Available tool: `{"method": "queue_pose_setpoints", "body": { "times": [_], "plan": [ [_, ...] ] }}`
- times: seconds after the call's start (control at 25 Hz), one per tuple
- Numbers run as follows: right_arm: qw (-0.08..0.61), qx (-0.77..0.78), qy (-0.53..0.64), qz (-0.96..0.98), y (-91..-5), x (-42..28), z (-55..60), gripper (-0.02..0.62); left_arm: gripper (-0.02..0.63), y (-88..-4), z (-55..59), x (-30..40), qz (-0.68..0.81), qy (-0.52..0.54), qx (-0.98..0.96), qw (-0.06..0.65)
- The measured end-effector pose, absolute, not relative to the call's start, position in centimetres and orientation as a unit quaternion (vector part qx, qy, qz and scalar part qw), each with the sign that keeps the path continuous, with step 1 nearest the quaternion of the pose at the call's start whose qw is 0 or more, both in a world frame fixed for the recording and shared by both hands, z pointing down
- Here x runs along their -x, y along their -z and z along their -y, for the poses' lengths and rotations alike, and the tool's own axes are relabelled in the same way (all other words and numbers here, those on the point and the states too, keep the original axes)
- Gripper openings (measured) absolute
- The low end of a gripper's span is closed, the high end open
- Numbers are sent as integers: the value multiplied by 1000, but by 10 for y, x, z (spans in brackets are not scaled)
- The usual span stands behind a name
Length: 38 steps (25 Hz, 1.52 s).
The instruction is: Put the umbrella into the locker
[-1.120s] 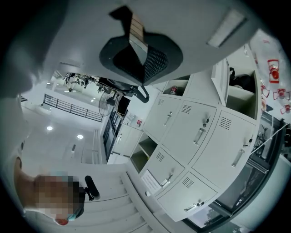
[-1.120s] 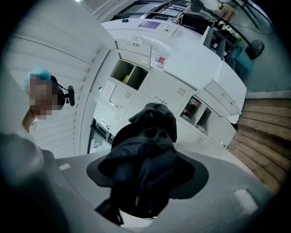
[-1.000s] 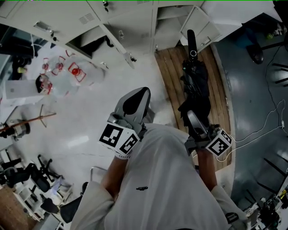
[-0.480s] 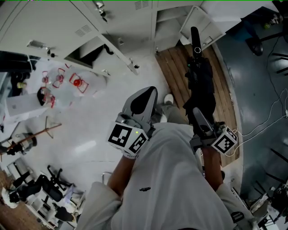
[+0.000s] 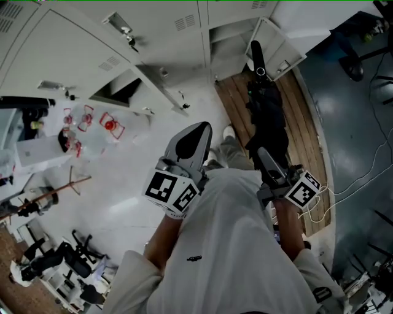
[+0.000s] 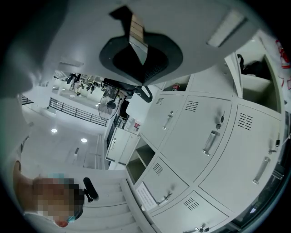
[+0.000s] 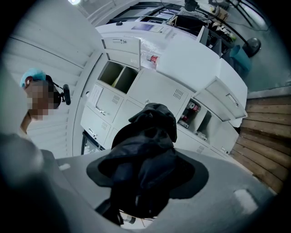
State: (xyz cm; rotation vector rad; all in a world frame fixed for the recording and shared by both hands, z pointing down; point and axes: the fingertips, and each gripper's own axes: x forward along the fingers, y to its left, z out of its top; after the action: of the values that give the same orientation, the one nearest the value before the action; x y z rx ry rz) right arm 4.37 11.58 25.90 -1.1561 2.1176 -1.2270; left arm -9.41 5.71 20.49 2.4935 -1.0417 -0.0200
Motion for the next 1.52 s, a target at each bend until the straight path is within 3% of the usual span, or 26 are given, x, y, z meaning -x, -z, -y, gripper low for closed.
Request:
{"method": "queue_pose_setpoints", "body": {
  "times": [0.76,1.52],
  "plan": [
    [172,379,497,-761,-310,-107,5,284,18,-232,66,29,419,-22,-877,235],
    [107,378,493,-776,-353,-125,68,284,18,-278,109,6,440,-40,-858,263]
  ]
}}
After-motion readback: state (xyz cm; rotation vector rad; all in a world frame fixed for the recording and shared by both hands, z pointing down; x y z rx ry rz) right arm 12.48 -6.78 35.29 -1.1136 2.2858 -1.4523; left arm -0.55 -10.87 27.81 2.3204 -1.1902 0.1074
